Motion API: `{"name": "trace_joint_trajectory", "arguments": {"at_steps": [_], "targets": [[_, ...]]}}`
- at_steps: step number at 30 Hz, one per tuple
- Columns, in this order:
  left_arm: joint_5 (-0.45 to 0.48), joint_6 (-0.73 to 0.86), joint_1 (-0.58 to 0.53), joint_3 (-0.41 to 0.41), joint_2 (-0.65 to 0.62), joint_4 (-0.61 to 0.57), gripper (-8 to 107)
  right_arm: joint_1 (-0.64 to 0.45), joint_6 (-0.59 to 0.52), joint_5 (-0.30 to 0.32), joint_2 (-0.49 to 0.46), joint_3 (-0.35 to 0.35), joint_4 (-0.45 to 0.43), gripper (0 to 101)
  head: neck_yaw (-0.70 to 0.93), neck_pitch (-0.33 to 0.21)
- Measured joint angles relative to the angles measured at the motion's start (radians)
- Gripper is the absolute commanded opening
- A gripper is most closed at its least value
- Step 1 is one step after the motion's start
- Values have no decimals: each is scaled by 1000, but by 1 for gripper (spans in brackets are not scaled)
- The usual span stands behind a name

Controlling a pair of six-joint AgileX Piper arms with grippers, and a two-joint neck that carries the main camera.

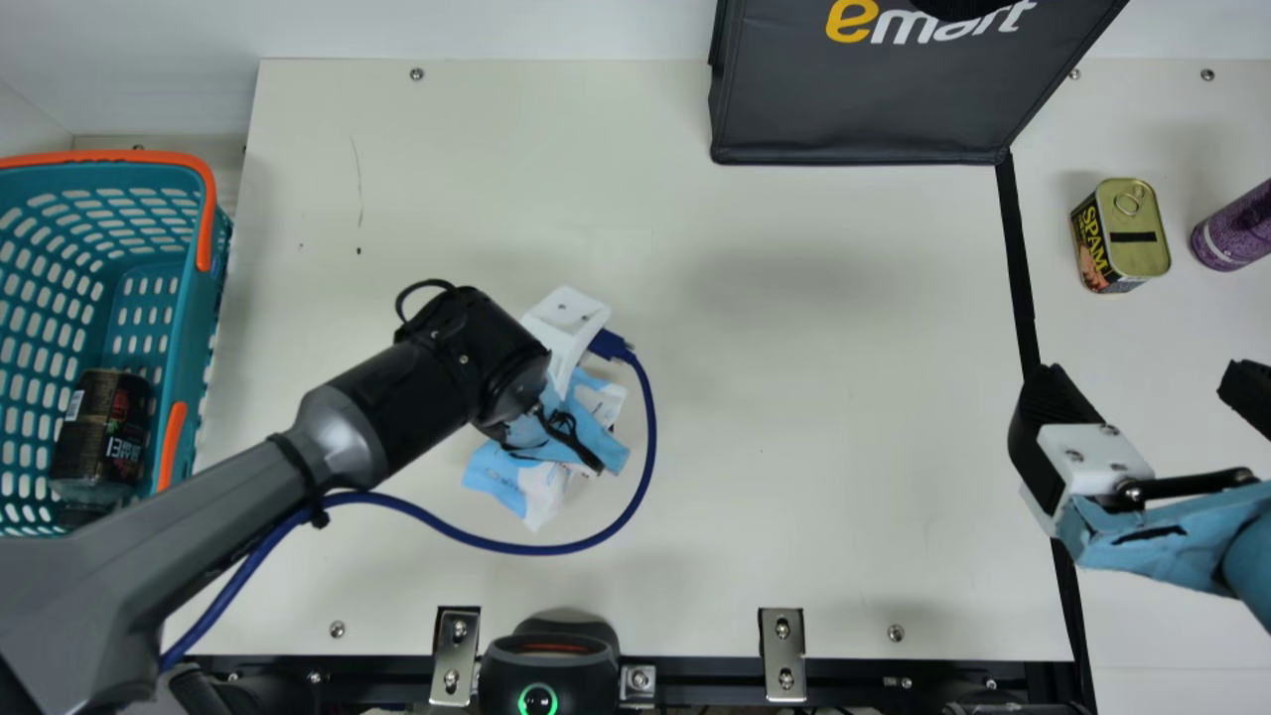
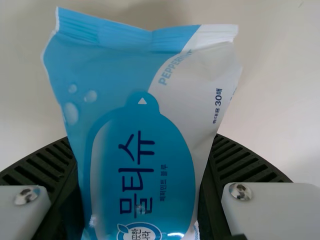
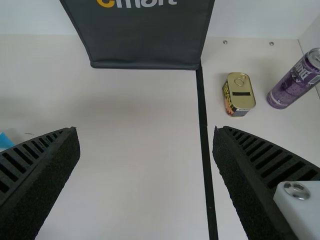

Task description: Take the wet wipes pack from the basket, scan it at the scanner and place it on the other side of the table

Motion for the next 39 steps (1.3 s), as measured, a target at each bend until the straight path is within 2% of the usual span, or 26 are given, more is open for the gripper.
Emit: {"name": "trace_joint_trajectory", "arguments": {"at_steps": [13, 24, 32, 39], "targets": [[-147, -162, -62, -155, 101, 4, -8, 0, 0, 0, 0, 0, 0, 95, 0, 0], [-217, -342, -84, -292, 208, -42, -8, 0, 0, 0, 0, 0, 0, 95, 0, 0], [-242, -445, -108, -357, 283, -62, 19, 0, 0, 0, 0, 0, 0, 95, 0, 0], [-257, -483, -117, -375, 307, -82, 42, 0, 0, 0, 0, 0, 0, 95, 0, 0]]}}
